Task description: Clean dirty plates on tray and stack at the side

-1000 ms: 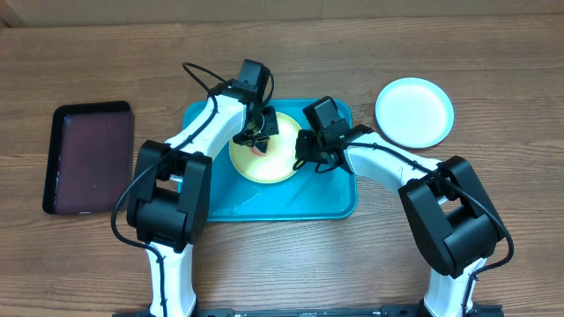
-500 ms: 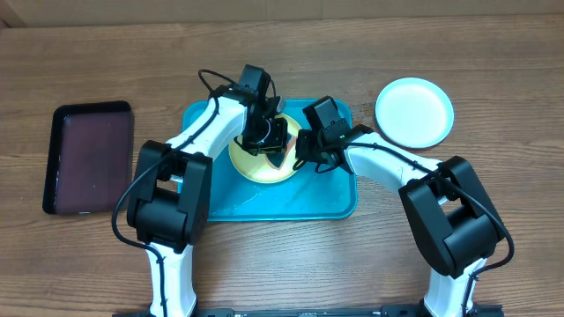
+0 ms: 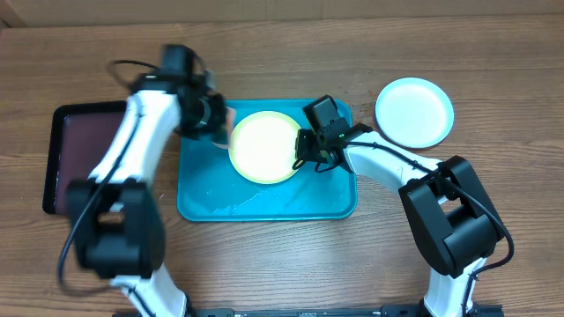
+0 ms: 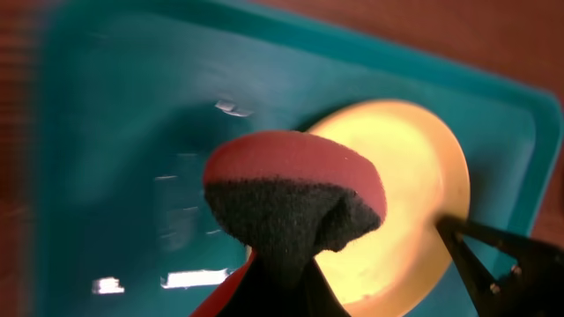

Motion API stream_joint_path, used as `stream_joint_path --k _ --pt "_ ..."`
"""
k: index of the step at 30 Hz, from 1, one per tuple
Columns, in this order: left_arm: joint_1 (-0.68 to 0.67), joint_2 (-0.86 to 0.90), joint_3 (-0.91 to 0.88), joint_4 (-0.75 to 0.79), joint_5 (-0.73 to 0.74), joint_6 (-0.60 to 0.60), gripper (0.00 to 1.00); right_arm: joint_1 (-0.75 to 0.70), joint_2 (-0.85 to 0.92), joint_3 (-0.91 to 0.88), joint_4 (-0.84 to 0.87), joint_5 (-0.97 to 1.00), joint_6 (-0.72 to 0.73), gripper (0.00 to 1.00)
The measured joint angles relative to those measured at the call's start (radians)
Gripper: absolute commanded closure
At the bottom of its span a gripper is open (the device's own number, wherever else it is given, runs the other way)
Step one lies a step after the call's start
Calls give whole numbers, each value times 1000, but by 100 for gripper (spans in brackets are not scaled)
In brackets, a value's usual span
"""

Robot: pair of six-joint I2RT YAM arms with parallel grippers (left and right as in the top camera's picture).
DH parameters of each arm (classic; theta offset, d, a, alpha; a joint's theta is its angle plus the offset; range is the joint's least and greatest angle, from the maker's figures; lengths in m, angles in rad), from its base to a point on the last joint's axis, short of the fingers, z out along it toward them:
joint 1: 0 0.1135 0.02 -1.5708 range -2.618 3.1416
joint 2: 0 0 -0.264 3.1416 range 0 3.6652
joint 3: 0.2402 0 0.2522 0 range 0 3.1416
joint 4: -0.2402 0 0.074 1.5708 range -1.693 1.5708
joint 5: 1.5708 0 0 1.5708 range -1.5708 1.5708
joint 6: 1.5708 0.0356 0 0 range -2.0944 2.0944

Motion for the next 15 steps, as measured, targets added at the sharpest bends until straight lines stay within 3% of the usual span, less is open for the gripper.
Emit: stream_joint_path --k 7,15 --pt "91 -163 0 -64 -224 -161 96 43 -10 80 -85 143 -138 96" --pt "119 -145 0 -115 -285 -204 96 196 -72 220 -138 504 -366 96"
